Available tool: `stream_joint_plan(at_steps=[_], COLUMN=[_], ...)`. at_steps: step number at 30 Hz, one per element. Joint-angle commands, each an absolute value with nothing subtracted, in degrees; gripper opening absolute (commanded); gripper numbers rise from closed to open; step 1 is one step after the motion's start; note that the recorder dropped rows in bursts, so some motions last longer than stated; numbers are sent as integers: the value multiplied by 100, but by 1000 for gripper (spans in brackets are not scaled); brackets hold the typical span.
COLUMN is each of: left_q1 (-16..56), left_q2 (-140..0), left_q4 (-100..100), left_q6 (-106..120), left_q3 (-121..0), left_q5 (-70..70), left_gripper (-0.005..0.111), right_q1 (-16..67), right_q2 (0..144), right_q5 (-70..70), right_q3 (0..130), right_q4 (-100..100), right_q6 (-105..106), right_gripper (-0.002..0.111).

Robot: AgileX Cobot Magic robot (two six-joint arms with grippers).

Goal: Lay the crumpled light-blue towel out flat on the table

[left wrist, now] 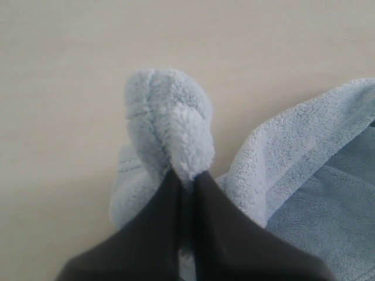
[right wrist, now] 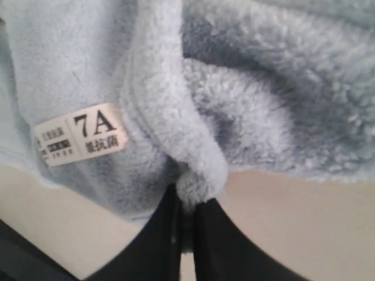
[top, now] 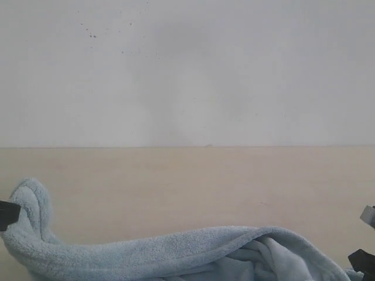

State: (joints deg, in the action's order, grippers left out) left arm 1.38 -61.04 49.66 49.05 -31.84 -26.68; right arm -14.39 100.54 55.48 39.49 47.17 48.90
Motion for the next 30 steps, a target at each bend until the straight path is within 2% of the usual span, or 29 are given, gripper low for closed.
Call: stream_joint_plan(at_steps=[1,10,20,30], left_q1=[139,139,139,139], left_q2=[-6119,-5127,-3332,-3132], left_q4=[5028,5062,5038,4994], left_q6=[4931,4773,4628,4611], left_q3=[-3166,-3166,-3220,-3863], left_q5=[-2687,-2553,-1459,-916], left_gripper=[4,4,4,4], right_q1=[-1478,-1478,-1478,-1478], right_q2=[9974,8645,6644,5305], right_q5=[6105,6622,6290,6446], right_q3=[4082,4884,5901,7648], right_q4=[4814,5573,3761,2909], right_q6=[4729,4495,3220,2991], right_gripper=[0,0,0,0])
